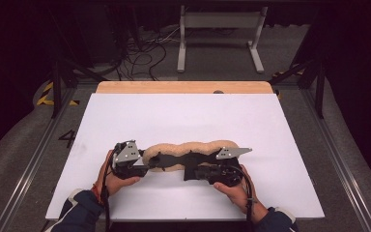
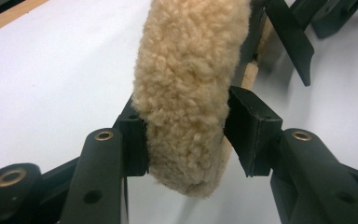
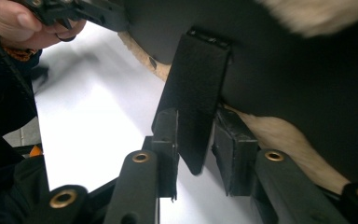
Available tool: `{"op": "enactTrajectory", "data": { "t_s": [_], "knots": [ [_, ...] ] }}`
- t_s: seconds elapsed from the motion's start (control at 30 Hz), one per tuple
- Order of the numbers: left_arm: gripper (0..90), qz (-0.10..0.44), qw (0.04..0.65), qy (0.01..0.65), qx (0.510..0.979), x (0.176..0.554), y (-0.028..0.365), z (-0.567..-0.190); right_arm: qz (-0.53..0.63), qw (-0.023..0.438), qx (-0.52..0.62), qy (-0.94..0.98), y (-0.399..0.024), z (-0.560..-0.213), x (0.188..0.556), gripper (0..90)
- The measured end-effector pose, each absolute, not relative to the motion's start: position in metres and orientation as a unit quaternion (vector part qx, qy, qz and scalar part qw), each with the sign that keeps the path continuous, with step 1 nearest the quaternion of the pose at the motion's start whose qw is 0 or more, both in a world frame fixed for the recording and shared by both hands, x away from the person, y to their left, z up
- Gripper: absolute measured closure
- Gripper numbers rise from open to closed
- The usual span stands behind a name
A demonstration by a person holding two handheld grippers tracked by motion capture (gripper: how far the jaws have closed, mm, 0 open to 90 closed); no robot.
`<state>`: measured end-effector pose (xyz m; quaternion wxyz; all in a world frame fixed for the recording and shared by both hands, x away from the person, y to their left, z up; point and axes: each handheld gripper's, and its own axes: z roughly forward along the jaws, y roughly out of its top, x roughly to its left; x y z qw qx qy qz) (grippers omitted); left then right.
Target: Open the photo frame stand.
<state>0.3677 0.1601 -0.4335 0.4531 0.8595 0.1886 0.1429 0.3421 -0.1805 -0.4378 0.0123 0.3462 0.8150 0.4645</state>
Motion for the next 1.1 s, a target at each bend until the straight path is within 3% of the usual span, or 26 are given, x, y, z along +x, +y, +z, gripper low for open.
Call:
{"op": "enactTrajectory", "data": {
  "t_s": [0.07, 0.13, 0.4, 0.53, 0.8, 1.1],
  "knots": [
    [54.2, 0.144, 0.452, 0.186, 0.860, 0.366, 0.160, -0.433, 0.460, 0.033, 0.337, 0.821, -0.186, -0.433, 0.337, 74.9],
    [54.5, 0.145, 0.451, 0.184, 0.861, 0.366, 0.160, -0.433, 0.437, 0.085, 0.327, 0.834, -0.193, -0.427, 0.329, 80.5],
    [55.3, 0.155, 0.444, 0.184, 0.863, 0.355, 0.159, -0.433, 0.407, 0.146, 0.378, 0.819, -0.226, -0.436, 0.316, 90.0],
    [55.3, 0.154, 0.446, 0.186, 0.862, 0.350, 0.159, -0.434, 0.411, 0.150, 0.402, 0.804, -0.236, -0.441, 0.314, 90.0],
    [54.7, 0.152, 0.451, 0.181, 0.861, 0.342, 0.160, -0.434, 0.404, 0.231, 0.387, 0.796, -0.262, -0.437, 0.306, 87.0],
    [53.7, 0.161, 0.452, 0.193, 0.856, 0.337, 0.164, -0.434, 0.412, 0.236, 0.380, 0.794, -0.270, -0.435, 0.304, 81.3]
  ]
}}
